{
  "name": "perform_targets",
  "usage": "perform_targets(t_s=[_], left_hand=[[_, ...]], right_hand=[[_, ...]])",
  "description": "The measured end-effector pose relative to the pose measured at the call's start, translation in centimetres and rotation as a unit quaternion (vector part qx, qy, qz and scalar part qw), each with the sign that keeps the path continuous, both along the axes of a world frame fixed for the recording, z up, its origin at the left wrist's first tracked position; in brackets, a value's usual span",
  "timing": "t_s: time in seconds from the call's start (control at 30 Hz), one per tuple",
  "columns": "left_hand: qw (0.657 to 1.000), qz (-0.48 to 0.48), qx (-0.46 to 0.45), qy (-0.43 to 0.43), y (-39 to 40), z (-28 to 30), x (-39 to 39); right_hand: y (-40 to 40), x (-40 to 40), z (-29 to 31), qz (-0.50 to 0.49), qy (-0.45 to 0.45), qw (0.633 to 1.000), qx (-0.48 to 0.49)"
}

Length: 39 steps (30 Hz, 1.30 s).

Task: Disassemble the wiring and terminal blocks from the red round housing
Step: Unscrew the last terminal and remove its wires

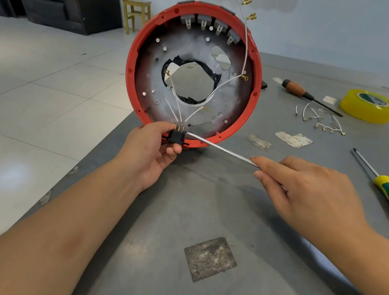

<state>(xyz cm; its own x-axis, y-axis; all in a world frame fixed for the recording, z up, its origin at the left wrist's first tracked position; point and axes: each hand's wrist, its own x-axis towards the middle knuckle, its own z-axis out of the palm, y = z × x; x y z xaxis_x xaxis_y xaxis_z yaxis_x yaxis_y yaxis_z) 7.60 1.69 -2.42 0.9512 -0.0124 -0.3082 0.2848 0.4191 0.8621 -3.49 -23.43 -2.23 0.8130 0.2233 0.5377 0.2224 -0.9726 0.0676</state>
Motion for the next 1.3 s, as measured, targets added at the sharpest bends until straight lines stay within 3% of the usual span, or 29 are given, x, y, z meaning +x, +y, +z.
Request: perform_targets(t_s=[0.6,1.17,1.3], left_hand=[[1.000,0.018,-0.010,-0.015,-0.5,-0.3,-0.1],[0.999,0.000,-0.029,-0.027,0.0,-0.4,0.0],[0.999,0.007,-0.031,-0.025,0.1,-0.5,0.0]], right_hand=[[1.7,-0.8,-0.9,-0.023,0.063,0.996,0.061],[-3.9,1.2,-0.5,0.055,0.036,0.991,0.114],[-5.3,1.2,-0.8,0.084,-0.004,0.988,0.129]])
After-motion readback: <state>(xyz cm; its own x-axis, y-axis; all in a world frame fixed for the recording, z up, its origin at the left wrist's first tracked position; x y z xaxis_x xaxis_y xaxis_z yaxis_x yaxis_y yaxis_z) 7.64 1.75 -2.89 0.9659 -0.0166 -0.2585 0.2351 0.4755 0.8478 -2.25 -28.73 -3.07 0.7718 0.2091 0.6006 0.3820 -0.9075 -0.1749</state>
